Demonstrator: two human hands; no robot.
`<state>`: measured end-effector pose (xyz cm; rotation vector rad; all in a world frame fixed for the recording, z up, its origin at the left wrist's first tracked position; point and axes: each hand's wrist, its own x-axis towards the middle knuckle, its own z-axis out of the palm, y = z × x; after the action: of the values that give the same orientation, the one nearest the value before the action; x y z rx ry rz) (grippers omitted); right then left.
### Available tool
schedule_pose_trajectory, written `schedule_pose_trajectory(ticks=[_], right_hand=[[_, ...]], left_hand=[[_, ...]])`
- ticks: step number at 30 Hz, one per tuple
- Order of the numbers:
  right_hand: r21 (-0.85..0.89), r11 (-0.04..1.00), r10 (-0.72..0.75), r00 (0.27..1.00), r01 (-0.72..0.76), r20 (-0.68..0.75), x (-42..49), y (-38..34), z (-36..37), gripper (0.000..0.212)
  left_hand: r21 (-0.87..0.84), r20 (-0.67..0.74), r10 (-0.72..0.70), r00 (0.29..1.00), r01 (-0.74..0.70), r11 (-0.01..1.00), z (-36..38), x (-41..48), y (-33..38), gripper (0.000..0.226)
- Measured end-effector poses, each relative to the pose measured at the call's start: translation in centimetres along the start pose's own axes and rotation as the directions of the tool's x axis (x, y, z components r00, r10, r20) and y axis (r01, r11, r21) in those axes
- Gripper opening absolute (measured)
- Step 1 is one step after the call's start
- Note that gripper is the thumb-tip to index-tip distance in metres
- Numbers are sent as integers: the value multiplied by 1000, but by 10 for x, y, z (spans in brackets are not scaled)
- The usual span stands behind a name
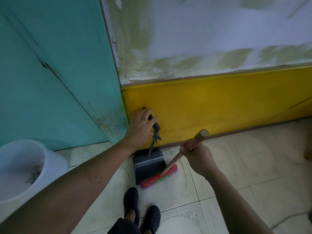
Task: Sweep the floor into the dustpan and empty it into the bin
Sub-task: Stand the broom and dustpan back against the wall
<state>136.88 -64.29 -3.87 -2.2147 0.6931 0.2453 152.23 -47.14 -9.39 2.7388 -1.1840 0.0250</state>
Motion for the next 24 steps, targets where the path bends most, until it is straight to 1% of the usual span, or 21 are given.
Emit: schedule_pose_trajectory(ticks=[1, 2, 3, 4, 5, 7, 9, 10, 12, 16, 21, 24], right_hand=[[-12, 1000, -12, 1000, 13, 7, 4, -6, 2, 12], [-27, 999, -28, 999, 29, 15, 9, -13, 5, 10], [-44, 998, -39, 999, 40, 24, 13, -19, 7, 9], [-64, 997, -47, 998, 49, 33, 18, -26, 10, 9], [-80, 996, -46, 998, 49, 41, 21, -32, 11, 11], [-98, 993, -54, 997, 59, 55, 29, -44, 16, 16], [-114, 990, -72, 996, 78, 56, 36, -53, 21, 22], [-119, 990, -73, 996, 80, 58, 39, -56, 24, 24], [-119, 990, -69, 995, 77, 66, 44, -60, 29, 26], [-117, 987, -102, 992, 111, 76, 54, -62, 40, 20], [-122, 959, -245, 965, 254, 91, 69, -54, 44, 19], [-115, 927, -346, 932, 358, 110, 71, -51, 44, 19]], left_hand=[[-110, -77, -76, 994, 67, 992, 2, -8, -3, 64], [-238, -102, -184, 978, 156, 959, 4, -15, -6, 65], [-356, -79, -294, 953, 248, 901, 6, -23, -7, 66], [-443, -26, -384, 923, 333, 832, 10, -30, -9, 65], [-491, 26, -444, 896, 398, 775, 15, -36, -9, 65], [-541, 144, -510, 848, 499, 677, 25, -50, -13, 63], [-578, 252, -534, 807, 568, 586, 33, -60, -14, 60], [-586, 286, -534, 796, 586, 559, 38, -64, -14, 58], [-586, 332, -532, 779, 612, 532, 44, -68, -13, 60], [-556, 440, -496, 748, 661, 503, 50, -67, -6, 70], [-543, 502, -487, 715, 699, 466, 48, -58, 7, 72], [-534, 506, -559, 657, 747, 395, 45, -59, 17, 72]])
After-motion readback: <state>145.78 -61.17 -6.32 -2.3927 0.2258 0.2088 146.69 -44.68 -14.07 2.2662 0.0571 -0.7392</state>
